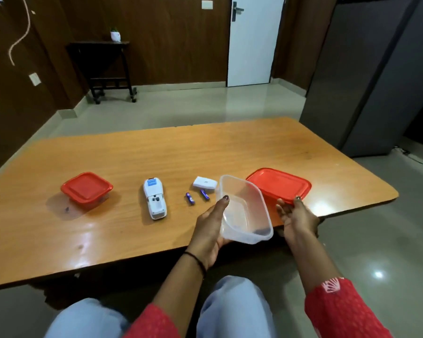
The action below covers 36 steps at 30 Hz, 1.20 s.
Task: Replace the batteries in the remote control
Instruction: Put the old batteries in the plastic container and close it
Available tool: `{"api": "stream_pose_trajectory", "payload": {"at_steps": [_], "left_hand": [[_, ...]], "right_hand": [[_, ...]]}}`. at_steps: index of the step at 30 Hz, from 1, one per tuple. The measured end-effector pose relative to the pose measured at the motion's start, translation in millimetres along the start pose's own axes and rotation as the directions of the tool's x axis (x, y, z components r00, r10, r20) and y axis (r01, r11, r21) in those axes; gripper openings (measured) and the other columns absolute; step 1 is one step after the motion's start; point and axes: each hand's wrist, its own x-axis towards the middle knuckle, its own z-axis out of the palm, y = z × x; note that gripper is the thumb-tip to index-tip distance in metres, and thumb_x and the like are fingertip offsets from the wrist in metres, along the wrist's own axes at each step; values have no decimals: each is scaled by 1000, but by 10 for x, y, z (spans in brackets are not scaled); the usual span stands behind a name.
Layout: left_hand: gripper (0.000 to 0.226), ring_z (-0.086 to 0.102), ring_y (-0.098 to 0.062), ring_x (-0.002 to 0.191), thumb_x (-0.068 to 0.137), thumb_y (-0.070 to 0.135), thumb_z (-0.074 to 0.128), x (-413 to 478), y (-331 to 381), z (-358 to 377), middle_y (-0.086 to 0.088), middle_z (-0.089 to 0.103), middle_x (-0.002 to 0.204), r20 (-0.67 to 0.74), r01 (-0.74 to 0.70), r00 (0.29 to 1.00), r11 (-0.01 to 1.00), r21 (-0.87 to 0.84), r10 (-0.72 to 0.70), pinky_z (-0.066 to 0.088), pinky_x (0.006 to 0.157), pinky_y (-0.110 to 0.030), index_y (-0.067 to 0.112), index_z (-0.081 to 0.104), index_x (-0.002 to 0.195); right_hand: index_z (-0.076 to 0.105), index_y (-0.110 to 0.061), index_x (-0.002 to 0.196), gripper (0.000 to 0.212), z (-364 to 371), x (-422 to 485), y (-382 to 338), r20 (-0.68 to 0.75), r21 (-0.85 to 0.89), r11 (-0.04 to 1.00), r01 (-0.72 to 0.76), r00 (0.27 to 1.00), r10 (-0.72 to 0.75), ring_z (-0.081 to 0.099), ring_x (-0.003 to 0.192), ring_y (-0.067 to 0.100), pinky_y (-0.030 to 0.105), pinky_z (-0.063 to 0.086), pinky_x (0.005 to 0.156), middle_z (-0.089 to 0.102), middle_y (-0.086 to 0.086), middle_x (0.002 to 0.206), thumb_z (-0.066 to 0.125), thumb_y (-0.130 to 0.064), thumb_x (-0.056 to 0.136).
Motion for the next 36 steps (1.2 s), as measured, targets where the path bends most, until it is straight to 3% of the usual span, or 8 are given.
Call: {"api": "stream_pose_trajectory", "payload": {"at_steps": [7, 15, 18, 20, 23, 26, 31, 36], "left_hand": [[19, 66, -29, 104, 89, 28, 60, 637, -132, 285, -11, 73, 103, -133, -80, 986, 987, 137, 98, 47, 99, -48, 14, 70, 94], [42, 57, -15, 117, 92, 21, 53, 648, -163, 221, -1, 60, 132, -169, -138, 964, 931, 339, 204, 44, 104, -40, 13, 50, 134], [48, 50, -7, 117, 93, 14, 53, 553, -98, 88, 10, 49, 132, -176, -199, 941, 895, 398, 288, 39, 96, -24, 12, 42, 140], [43, 52, -9, 115, 91, 9, 54, 456, -12, -108, 7, 54, 123, -182, -262, 897, 815, 517, 404, 37, 91, -21, 13, 50, 134], [41, 53, -21, 122, 88, 6, 58, 474, 102, -486, -4, 58, 130, -127, -298, 808, 584, 756, 576, 39, 100, -26, 12, 55, 128], [45, 37, -24, 137, 87, 5, 58, 631, 235, -664, -9, 51, 139, -1, -225, 816, 319, 921, 578, 23, 108, -24, 8, 51, 132], [29, 13, -25, 147, 90, 9, 40, 898, 380, -771, -5, 58, 131, 86, -83, 915, -26, 996, 394, -2, 118, -42, 15, 58, 112], [15, 27, -24, 142, 89, 21, 50, 1052, 380, -875, -6, 69, 111, 116, -83, 917, -103, 991, 381, 2, 118, -43, 16, 63, 85]], "right_hand": [[51, 4, 119, 30, 14, 228, 48, 17, 60, 980, -189, 982, 188, 66, 102, 28, 43, 51, 93, 66, 19, 110, 54, -13, 94], [4, -4, 149, 77, -137, 240, -183, 268, 216, 869, -445, 883, 385, 22, 142, 36, 50, 26, 114, 13, 25, 155, 52, -20, 90], [20, -5, 147, 65, -113, -2, -146, 178, 130, 947, -293, 947, 268, 26, 141, 34, 46, 27, 114, 23, 22, 153, 51, -15, 91], [38, -14, 139, 49, -27, -273, -73, 72, -124, 991, 49, 997, -41, 45, 129, 23, 35, 41, 103, 47, 8, 138, 52, -15, 93], [57, -22, 115, 29, 327, -625, 160, 445, -410, 692, 594, 792, -417, 57, 100, 0, 13, 47, 80, 61, -7, 110, 55, -8, 90], [62, -10, 110, 26, 805, -613, 603, 743, -553, 384, 740, 646, -175, 59, 106, 14, 24, 46, 91, 61, 6, 116, 51, -1, 88], [47, -4, 122, 31, 1293, -394, 1067, 731, -680, -114, 725, 681, -30, 47, 118, 30, 35, 43, 89, 47, 16, 127, 51, -9, 91], [47, -4, 119, 29, 1293, -260, 1190, 733, -671, -259, 695, 674, -90, 47, 115, 31, 35, 44, 85, 52, 17, 124, 49, -2, 90]]}}
